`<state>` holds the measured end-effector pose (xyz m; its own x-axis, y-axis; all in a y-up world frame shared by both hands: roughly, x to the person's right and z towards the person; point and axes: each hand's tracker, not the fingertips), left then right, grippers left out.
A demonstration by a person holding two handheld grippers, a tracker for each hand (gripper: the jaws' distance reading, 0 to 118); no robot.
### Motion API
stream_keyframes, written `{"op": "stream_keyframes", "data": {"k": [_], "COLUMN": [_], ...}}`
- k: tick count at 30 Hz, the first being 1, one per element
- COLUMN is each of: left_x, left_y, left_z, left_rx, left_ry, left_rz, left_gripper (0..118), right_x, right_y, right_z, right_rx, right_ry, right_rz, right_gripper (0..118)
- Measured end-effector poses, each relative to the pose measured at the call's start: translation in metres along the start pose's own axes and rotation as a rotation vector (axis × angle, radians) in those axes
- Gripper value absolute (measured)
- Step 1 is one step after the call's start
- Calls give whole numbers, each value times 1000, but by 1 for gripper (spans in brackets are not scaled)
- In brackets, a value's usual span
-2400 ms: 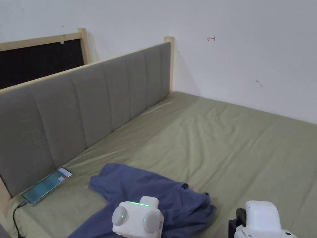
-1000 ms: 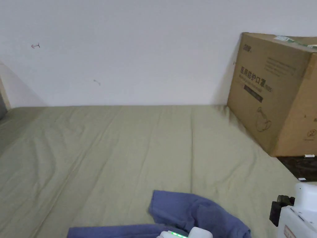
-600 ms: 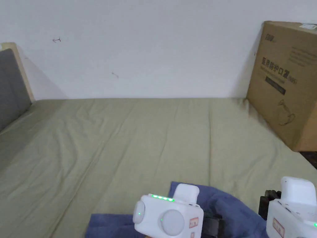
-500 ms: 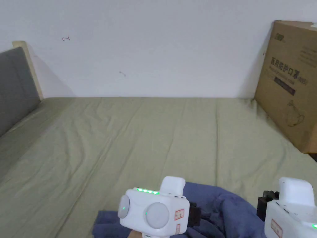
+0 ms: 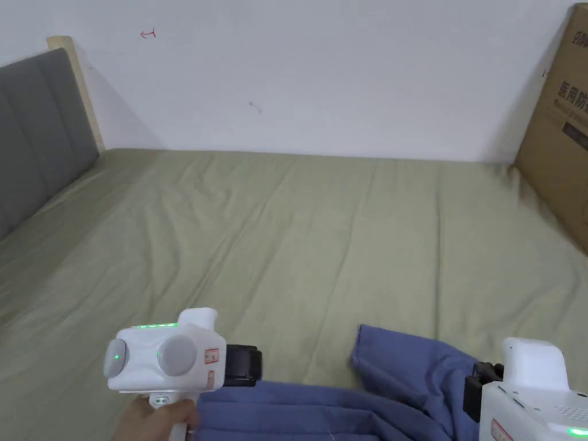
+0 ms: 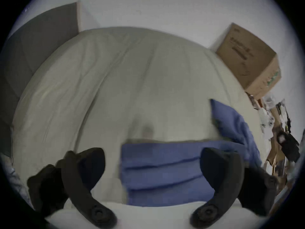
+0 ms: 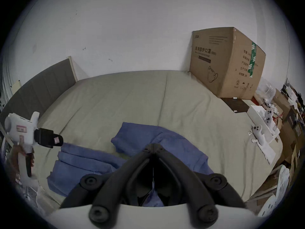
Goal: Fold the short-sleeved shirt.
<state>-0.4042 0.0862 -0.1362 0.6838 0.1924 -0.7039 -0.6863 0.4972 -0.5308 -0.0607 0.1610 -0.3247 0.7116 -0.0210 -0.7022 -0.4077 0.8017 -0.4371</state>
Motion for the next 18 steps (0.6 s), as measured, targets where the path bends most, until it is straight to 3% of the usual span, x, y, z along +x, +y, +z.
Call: {"op": "stream_keyframes", "data": {"k": [2,4,5,8,9,10,13,15,16,17,18], "left_x": [-10,-11,-11,6,7,5,0,1,1,0,-1], "left_y": [2,-1,-6,-20,-18,-16,-10,-7,-6,-6,-7], "left_z": [-20,-40,-51,-50,-46,-44,-35,-28,-23,-18,-12], "left_rx": [-25,-86,-120,-56,-52,-42,-68,-59,-53,-45,-35], "left_ry": [29,42,39,120,123,139,97,80,70,65,65], "left_rz": [31,40,14,-112,-118,-102,-33,-34,-37,-40,-47], "left_gripper": [107,87,69,46,14,1,1,1,1,1,1], "right_x": [0,1,2,7,11,15,32,46,51,59,65], "right_y": [-1,-1,-2,-4,-5,-4,6,23,30,39,49], "right_z": [-8,-16,-19,-28,-32,-35,-45,-59,-67,-77,-91], "right_rx": [-17,-36,-45,-65,-74,-83,-93,-126,-123,-119,-160], "right_ry": [-3,-3,-4,-14,-13,-9,7,82,98,110,125], "right_rz": [9,10,9,5,0,-11,-33,-28,-38,-62,-60], "right_gripper": [0,0,0,0,0,0,0,1,15,41,79]}}
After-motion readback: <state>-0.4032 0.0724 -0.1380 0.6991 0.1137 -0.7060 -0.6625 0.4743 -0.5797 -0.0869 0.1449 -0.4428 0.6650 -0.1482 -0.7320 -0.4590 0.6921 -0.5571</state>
